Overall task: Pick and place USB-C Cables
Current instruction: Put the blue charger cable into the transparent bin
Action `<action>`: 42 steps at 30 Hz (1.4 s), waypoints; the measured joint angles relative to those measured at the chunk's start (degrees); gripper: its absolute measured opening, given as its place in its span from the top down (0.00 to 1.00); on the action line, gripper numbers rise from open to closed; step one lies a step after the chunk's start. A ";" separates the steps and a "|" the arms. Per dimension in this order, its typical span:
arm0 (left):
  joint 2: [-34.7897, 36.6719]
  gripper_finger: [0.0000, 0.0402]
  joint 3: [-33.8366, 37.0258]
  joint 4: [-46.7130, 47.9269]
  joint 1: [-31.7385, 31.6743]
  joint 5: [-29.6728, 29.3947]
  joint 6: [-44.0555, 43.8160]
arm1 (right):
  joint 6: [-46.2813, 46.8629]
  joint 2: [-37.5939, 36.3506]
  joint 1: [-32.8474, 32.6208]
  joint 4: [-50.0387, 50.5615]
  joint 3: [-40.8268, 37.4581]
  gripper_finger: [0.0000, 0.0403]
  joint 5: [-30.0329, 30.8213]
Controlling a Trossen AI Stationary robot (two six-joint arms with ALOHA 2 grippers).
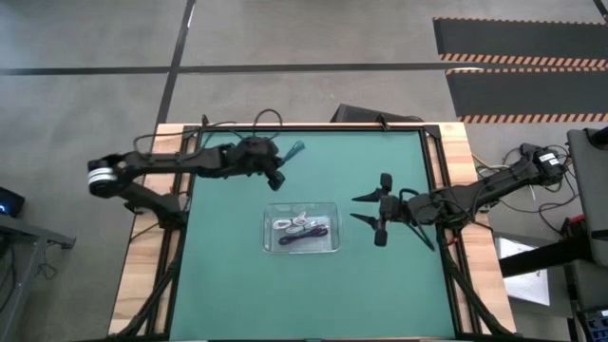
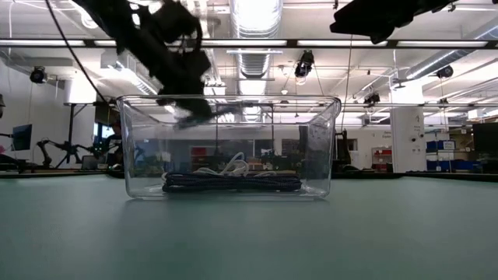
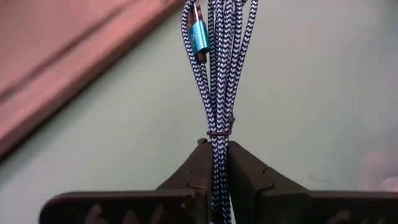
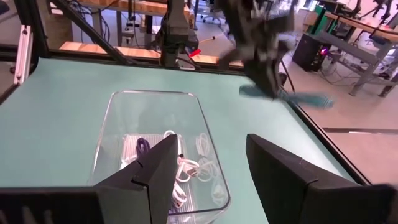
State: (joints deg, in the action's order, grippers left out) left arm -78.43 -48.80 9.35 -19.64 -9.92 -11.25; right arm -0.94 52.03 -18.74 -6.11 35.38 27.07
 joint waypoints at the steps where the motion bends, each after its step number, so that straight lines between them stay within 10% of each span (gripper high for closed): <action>1: 1.76 0.97 0.00 -0.99 0.75 -0.04 0.02 | -0.31 0.22 0.02 -0.12 0.00 0.55 0.00; 12: 9.68 0.97 0.44 -16.94 13.04 -0.02 2.85 | -4.18 3.34 0.02 -4.41 -0.04 0.55 -0.07; 42: -4.84 0.97 0.48 -45.17 28.02 -0.01 7.70 | -20.76 22.59 0.02 -53.68 -0.04 0.55 -0.72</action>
State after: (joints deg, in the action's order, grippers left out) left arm -83.27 -48.31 -35.82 8.38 -9.93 -3.54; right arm -21.71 74.62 -18.72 -59.79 35.33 26.35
